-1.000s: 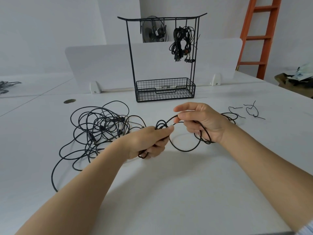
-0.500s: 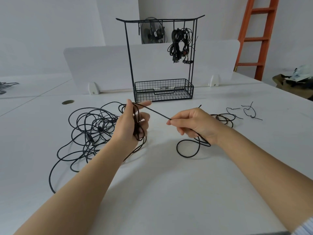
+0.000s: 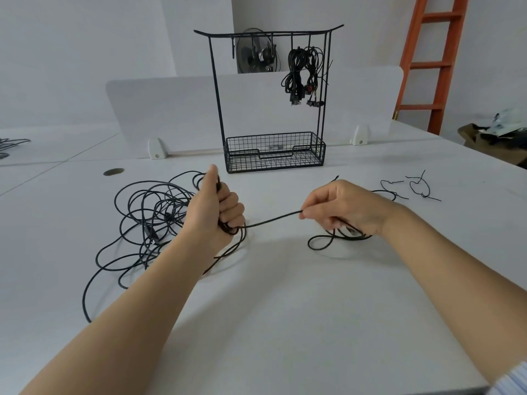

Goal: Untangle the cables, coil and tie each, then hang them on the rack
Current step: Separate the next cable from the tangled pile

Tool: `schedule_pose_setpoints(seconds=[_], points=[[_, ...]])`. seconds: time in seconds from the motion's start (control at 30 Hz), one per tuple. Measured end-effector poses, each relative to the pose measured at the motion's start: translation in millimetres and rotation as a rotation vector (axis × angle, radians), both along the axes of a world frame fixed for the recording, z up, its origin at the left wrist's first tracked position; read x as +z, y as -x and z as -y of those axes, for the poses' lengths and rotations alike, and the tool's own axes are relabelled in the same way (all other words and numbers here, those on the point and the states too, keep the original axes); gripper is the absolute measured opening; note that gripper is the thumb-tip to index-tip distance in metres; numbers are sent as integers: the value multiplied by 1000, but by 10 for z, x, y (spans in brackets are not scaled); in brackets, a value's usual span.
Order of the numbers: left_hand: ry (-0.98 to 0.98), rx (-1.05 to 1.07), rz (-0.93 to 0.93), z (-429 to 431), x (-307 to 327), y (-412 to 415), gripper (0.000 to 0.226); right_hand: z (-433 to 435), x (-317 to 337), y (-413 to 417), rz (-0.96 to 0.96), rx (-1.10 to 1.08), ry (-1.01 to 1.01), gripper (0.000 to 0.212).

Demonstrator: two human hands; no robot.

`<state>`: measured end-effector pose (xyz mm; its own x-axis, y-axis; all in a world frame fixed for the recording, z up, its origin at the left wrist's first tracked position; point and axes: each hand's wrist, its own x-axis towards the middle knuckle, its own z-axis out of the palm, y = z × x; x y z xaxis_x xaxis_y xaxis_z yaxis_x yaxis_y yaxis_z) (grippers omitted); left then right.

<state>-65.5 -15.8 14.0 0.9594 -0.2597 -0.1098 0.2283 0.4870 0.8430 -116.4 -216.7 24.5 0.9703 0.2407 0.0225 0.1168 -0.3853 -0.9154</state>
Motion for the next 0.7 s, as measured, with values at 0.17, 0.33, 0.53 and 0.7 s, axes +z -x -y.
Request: schedule_pose_setpoints(seconds=[0.17, 0.33, 0.53, 0.7], points=[[-529, -162, 132, 81, -28, 75, 49, 12, -21, -9, -2, 57, -128, 6], [-908, -396, 318, 65, 19, 175, 58, -91, -46, -27, 122, -15, -59, 17], [-1516, -607, 460, 70, -47, 208, 61, -159, -83, -46, 164, -28, 34, 20], [-1193, -691, 409, 85, 7, 247, 53, -134, -59, -43, 178, -72, 47, 18]])
